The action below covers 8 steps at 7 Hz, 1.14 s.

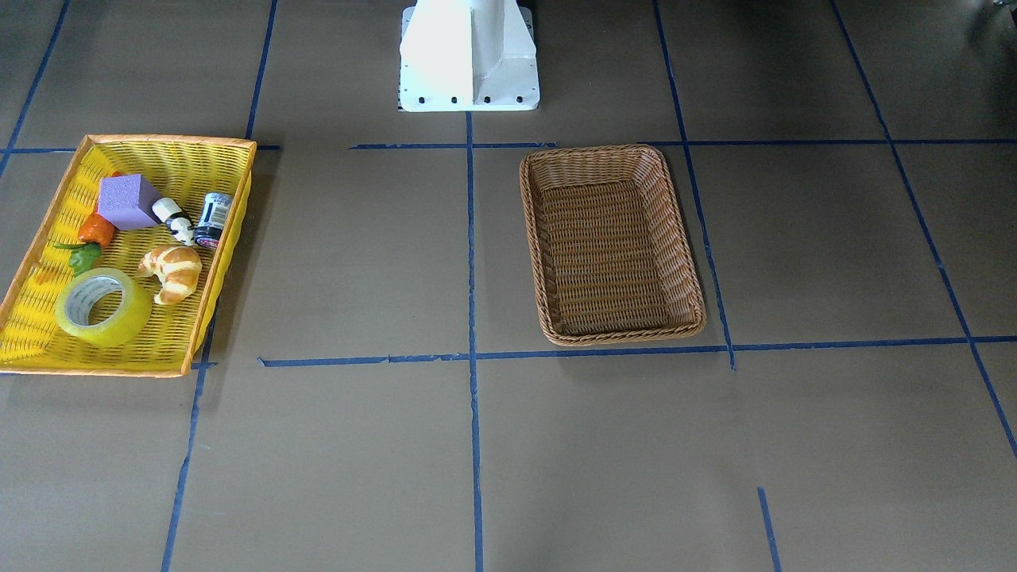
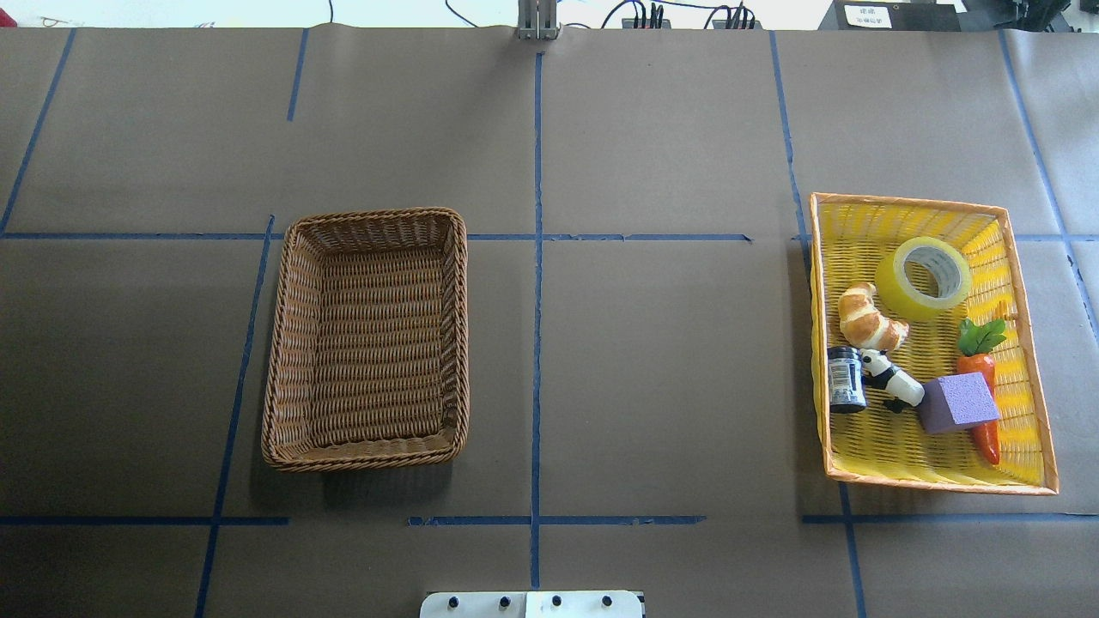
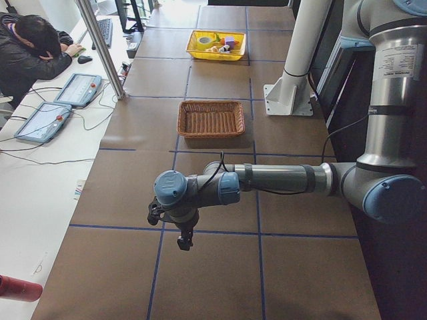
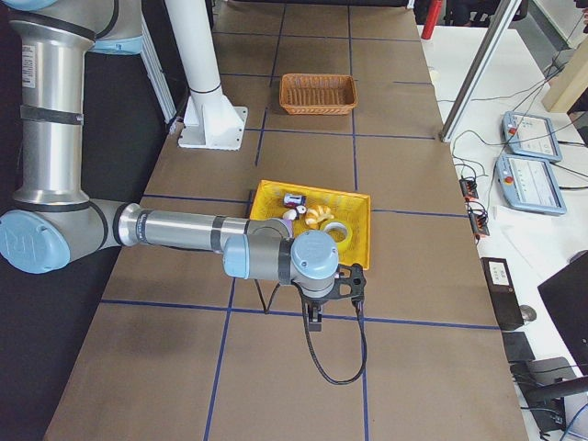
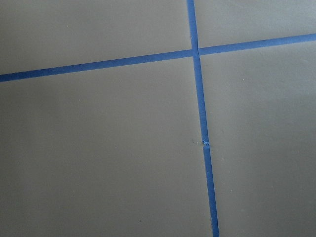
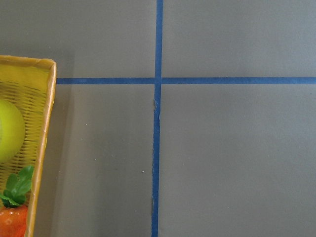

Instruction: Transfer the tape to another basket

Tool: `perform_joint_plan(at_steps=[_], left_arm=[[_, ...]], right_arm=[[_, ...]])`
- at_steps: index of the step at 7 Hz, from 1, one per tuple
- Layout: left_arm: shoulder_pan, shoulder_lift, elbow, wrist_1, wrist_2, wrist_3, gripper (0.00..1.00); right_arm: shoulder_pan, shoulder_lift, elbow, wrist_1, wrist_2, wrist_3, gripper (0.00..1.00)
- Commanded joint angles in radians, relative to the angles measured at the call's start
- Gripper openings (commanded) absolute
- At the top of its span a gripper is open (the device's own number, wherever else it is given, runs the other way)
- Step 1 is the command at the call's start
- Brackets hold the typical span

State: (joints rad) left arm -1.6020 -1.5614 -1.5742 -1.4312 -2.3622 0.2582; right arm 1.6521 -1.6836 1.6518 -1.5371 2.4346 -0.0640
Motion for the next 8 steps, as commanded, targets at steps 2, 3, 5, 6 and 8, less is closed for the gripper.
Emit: perform_joint_plan(at_steps=[2, 3, 5, 6, 8], left_arm=[[-0.001, -0.002, -0.003, 0.000, 0.000, 0.000, 1.00], [-0.001, -0.005, -0.004, 0.000, 0.000, -0.005, 1.00], [-0.001, -0.006, -0.004, 0.000, -0.002, -0.010, 1.00], [-0.001, -0.006, -0.004, 0.000, -0.002, -0.010, 1.00], [-0.001, -0.008, -0.006, 0.000, -0.002, -0.010, 1.00]], right_arm=[[0.000, 0.004, 0.002, 0.002, 0.001, 0.001, 1.00], [0.000, 0.005, 0.000, 0.002, 0.001, 0.001, 1.00], [-0.002, 0.012, 0.003, 0.000, -0.002, 0.006, 1.00], [-0.015, 0.015, 0.023, -0.002, -0.011, 0.027, 1.00], [-0.066, 0.063, 0.081, -0.005, -0.014, 0.105, 1.00]])
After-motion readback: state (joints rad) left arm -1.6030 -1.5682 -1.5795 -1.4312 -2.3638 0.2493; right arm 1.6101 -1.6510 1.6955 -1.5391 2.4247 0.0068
